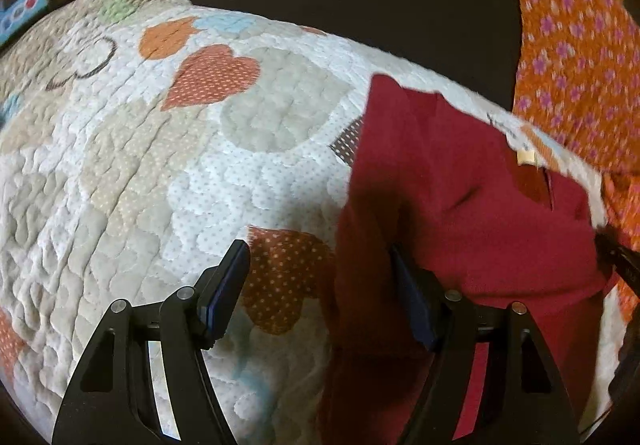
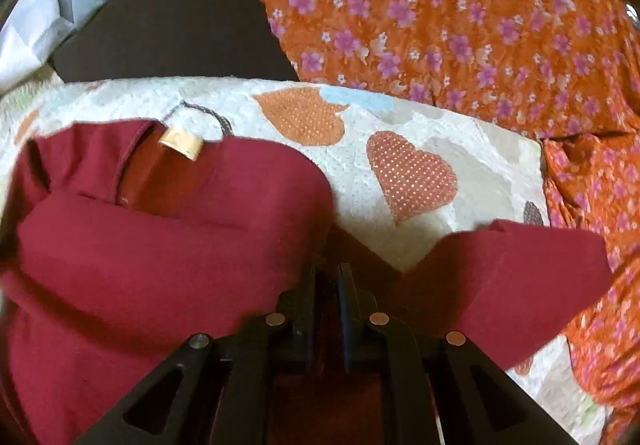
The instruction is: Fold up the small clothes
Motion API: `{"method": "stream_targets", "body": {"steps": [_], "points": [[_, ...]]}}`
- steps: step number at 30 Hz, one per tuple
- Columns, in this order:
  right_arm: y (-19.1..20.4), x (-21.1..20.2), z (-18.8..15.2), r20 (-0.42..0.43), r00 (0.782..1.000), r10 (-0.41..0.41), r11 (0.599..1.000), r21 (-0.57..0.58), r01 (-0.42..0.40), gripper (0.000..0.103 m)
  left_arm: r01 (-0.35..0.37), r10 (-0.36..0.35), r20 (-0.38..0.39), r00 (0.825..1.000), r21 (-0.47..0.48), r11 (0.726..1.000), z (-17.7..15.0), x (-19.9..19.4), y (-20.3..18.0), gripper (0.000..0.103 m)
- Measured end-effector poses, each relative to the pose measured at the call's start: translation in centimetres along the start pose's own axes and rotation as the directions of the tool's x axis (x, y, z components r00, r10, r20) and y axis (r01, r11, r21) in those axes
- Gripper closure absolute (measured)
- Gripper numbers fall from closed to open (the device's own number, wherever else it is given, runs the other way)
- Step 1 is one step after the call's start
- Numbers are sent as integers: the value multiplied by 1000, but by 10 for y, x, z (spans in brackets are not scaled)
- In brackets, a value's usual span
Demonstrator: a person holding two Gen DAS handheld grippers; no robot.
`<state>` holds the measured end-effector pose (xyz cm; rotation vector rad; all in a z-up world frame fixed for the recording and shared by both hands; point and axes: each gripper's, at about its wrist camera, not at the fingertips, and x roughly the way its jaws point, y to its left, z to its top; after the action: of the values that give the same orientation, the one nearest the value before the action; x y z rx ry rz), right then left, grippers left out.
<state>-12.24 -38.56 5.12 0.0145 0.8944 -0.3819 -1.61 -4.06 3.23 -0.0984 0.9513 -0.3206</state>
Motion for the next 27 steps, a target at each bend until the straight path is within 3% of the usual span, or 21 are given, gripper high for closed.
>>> {"method": "stream_targets", "body": {"steps": [1,3,4,5,6,8,10,11,16,18,19,20,21,24,27], "points": [[1,-9,2,23,1000,4,1000,5,-4,91,3,-3,7,1000,-13,1000,1,-3,3,31],[13,-40,18,121,989,81,997,-6,-81,76,0,1,33,999,-22,1000,1,-10,5,31],[21,-47,24,148,981,122,993,-18,-120,56,-1,2,48,999,-29,1000,2,-14,6,31],[38,-55,33,181,961,210,978,-49,-204,42,0,2,60,998,-36,999,2,-17,8,31],[51,-58,38,194,938,287,958,-78,-277,40,2,2,77,997,-49,999,2,-21,10,31],[94,-54,52,157,860,486,872,-152,-465,40,-9,18,109,994,-79,997,2,-30,17,31],[142,-40,62,81,810,581,803,-223,-553,40,-22,40,134,990,-138,990,2,-36,30,31],[159,-33,64,58,808,587,790,-259,-556,40,-27,49,137,989,-160,987,2,-38,35,31],[226,15,68,-61,849,524,779,-369,-507,40,-42,73,115,991,-250,967,3,-33,56,31],[233,34,66,-102,840,532,772,-348,-531,55,-37,64,98,993,-252,967,3,-28,59,31],[238,40,67,-135,821,554,753,-338,-564,75,-35,60,94,994,-247,968,3,-27,58,31],[242,40,65,-148,819,554,745,-352,-567,92,-33,57,95,994,-240,970,3,-26,57,31],[246,37,65,-130,835,534,747,-391,-538,98,-31,55,99,994,-233,972,4,-26,57,31],[251,23,69,-88,838,539,737,-433,-519,100,-29,58,127,990,-218,976,5,-29,53,31],[254,14,86,13,869,495,785,-437,-440,100,-41,72,144,987,-207,977,5,-30,51,31]]}}
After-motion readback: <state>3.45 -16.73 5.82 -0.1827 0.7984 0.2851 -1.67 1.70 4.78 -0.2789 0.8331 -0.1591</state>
